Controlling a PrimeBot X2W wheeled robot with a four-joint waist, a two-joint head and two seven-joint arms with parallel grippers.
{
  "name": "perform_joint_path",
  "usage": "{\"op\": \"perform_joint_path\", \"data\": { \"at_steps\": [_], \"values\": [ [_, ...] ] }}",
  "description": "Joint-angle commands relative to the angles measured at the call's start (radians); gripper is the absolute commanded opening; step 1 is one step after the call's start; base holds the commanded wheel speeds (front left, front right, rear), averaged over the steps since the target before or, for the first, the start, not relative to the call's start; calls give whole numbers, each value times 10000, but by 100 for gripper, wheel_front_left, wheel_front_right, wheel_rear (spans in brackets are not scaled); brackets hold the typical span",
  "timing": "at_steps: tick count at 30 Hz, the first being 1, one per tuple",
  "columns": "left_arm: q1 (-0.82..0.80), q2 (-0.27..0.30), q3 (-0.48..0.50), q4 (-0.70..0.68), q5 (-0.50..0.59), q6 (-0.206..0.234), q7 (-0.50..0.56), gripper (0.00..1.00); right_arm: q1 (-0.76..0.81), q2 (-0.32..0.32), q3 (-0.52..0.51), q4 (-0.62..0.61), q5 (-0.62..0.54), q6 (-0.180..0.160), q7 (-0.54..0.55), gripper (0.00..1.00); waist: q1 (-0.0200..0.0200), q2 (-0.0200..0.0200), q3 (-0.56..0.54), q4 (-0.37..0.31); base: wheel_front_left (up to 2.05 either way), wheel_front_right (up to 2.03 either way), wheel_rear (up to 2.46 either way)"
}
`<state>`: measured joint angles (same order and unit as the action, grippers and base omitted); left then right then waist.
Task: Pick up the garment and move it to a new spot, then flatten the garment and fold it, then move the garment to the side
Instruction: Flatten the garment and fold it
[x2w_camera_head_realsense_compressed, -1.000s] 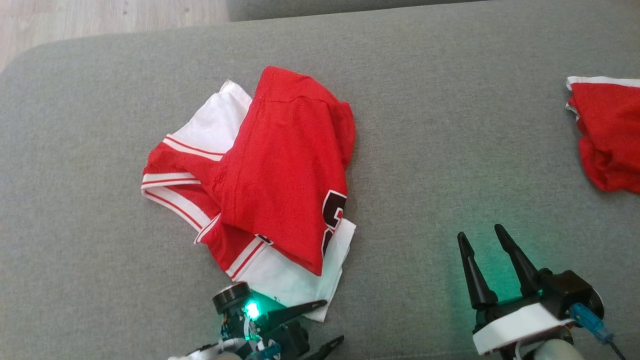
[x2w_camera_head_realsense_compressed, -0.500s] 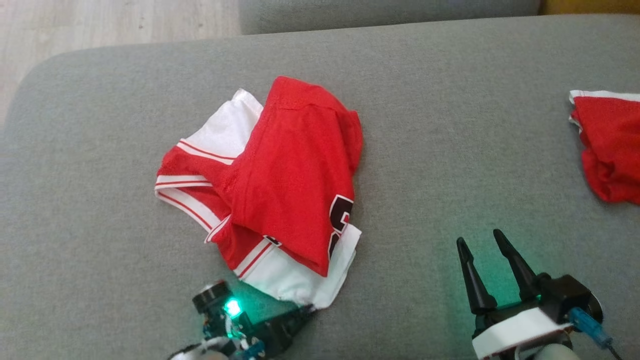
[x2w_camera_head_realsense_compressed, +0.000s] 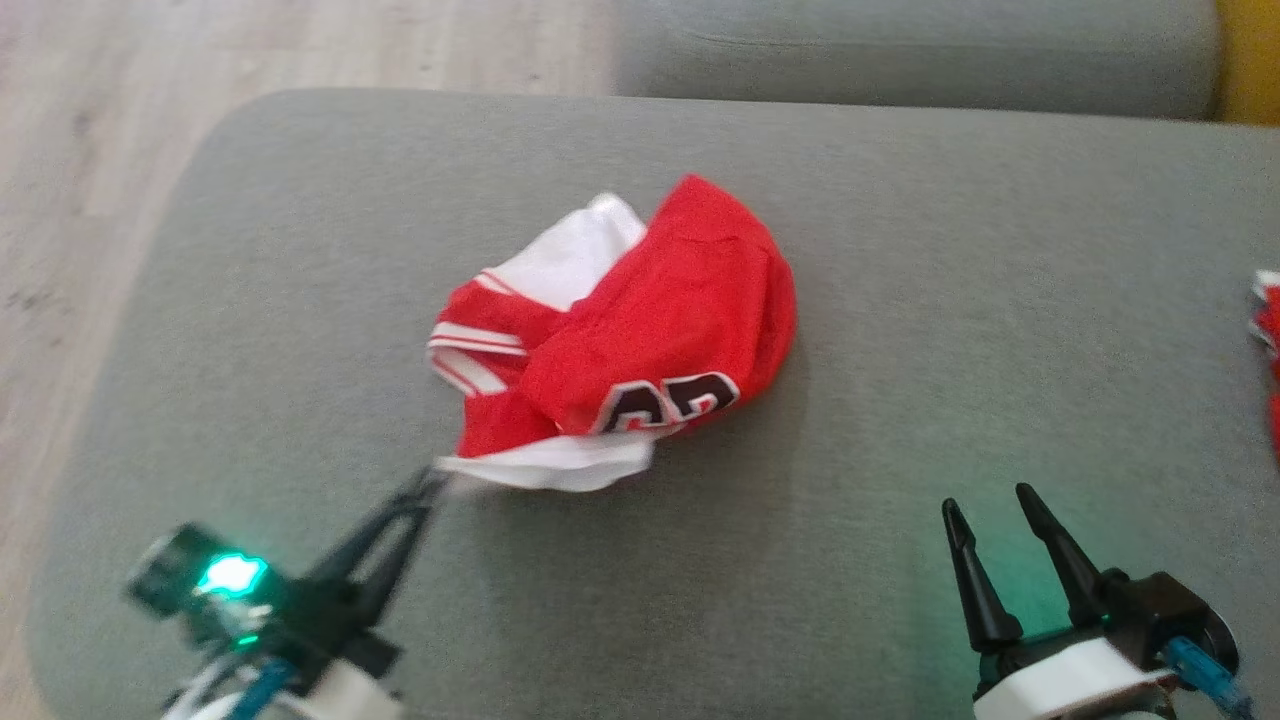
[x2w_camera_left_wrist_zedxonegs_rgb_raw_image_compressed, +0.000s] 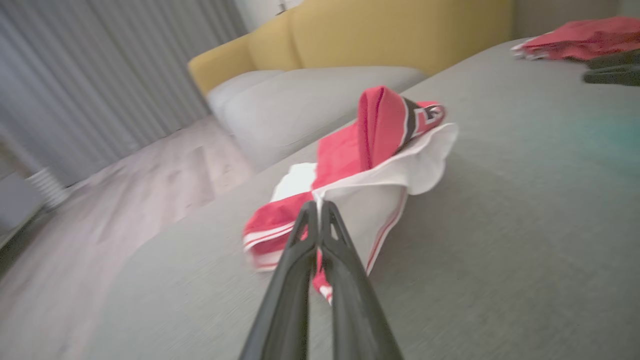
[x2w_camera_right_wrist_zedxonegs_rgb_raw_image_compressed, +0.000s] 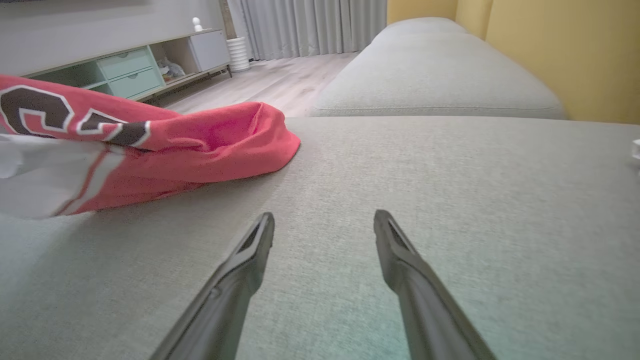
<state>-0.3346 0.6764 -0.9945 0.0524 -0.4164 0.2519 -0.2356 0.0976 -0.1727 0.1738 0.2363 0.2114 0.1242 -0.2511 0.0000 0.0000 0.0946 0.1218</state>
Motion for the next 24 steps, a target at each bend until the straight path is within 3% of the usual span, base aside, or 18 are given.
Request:
{"op": "perform_joint_path", "data": {
  "at_steps": [1,6,10,16,17,24],
  "values": [
    [66,945,850,-786,-285,486,146,0,-126,-272,186,-349,82,65,-107,100,0,0,-151,495,0,0,0],
    [915,2382,1530,-1467,-697,1524,632,0,-478,-598,588,-284,286,65,-107,100,0,0,-64,827,0,0,0],
    [1358,2731,1784,-1703,-1008,1969,666,0,-1331,-1027,1248,-53,782,65,-107,100,0,0,137,1055,0,0,0],
    [1199,2333,1736,-1798,-946,1973,459,0,-3921,-2242,3431,1297,1666,65,-75,100,0,0,738,1531,0,0,0],
    [1199,2333,1736,-1798,-946,1973,459,0,-3921,-2242,3431,1297,1666,65,-75,100,0,0,738,1531,0,0,0],
    [274,1161,1361,-1443,-607,1352,191,0,-7196,-3225,6563,2900,3451,65,925,100,0,0,1481,2293,0,0,0]
  ]
}}
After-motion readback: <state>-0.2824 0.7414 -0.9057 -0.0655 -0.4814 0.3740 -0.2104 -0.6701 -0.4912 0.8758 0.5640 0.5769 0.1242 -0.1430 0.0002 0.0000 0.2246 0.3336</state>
